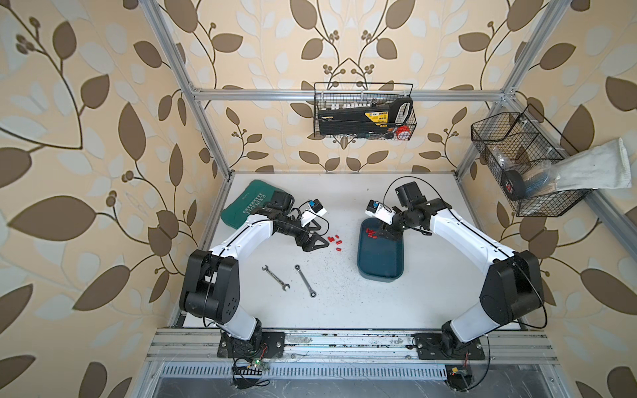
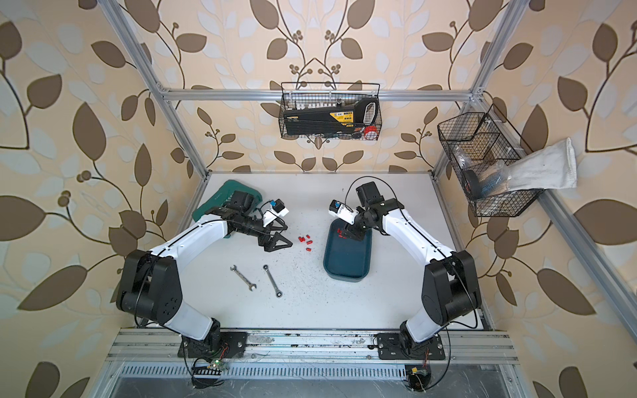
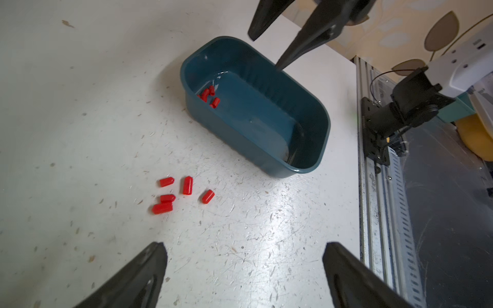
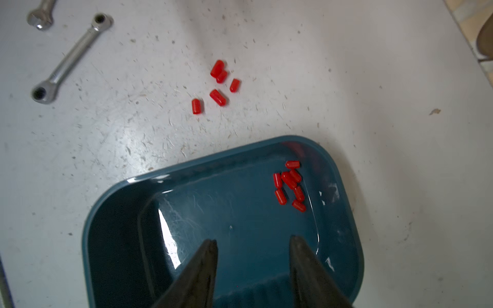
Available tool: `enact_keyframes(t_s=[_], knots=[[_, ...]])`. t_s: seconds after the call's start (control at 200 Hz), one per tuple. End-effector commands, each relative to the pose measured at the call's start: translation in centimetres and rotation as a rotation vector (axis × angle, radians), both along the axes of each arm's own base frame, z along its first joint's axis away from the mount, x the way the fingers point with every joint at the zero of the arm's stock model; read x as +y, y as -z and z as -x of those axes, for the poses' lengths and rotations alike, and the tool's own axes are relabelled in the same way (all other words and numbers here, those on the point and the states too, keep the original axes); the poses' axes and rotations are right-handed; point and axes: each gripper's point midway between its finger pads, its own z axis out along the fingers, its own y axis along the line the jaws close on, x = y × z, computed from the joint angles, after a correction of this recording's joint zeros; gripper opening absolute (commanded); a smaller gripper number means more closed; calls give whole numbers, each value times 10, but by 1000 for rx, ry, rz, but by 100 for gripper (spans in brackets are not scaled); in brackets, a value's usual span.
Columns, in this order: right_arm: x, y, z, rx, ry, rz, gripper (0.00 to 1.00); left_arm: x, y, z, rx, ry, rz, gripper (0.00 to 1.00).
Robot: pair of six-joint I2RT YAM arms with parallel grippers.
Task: Take the screw protection sleeves out of the storage box
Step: Pick up the screw protection sleeve from the storage box.
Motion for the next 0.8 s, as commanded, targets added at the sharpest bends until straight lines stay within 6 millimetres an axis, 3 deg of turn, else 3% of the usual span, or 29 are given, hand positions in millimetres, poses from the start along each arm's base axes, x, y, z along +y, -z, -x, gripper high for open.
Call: enact_keyframes(t_s=[0.0, 0.34, 0.795], knots=[[-15, 17, -16, -90, -41, 94, 47, -14, -16, 15, -50, 111, 106, 97], [-21, 67, -43, -126, -199, 235, 48, -10, -22, 42, -125, 201, 138, 99], [-20, 99, -61, -126, -270, 306, 47, -12, -31, 41, -131, 224, 161, 98]])
